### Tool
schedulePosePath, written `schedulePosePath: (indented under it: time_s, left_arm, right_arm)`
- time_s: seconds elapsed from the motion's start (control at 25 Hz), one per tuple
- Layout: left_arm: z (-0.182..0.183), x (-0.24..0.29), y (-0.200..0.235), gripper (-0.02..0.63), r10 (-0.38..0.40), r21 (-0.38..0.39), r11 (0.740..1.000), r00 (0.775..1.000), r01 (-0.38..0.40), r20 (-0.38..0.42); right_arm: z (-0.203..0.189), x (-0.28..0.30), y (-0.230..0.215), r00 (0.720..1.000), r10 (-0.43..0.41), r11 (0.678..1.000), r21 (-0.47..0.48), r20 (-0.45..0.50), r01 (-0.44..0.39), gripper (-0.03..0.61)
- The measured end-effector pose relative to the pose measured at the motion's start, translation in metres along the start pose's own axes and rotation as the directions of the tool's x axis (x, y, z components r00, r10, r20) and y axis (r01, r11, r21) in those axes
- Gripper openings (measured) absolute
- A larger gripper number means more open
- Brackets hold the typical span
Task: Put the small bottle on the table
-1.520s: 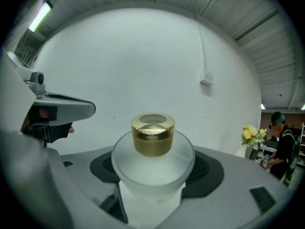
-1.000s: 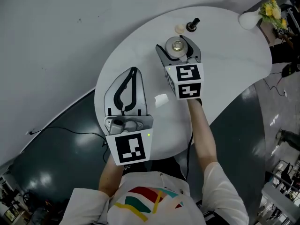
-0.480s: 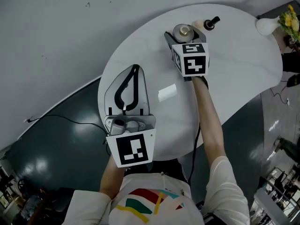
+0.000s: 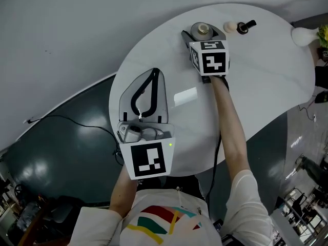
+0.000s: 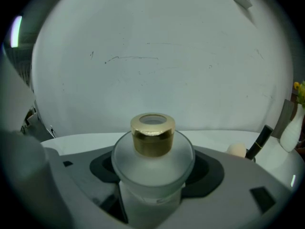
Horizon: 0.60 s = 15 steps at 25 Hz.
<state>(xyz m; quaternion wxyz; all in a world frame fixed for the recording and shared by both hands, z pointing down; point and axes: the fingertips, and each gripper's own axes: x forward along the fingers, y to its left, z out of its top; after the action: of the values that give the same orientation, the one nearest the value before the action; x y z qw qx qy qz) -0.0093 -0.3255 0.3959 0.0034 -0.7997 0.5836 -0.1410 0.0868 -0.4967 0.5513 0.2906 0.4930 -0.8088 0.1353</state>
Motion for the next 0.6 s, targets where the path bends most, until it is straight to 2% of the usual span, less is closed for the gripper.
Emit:
schedulePosePath:
  time_s: [0.6]
  left_arm:
    - [-0.0088,0.0081,-0.0033,0.015,-0.020,-0.022,1.000,1.000,0.020,-0.012]
  right_arm:
    - [0.0031,0.0046,-0.0020,0.999,0.017,0.998,0.056,0.038,-0.019,0.339]
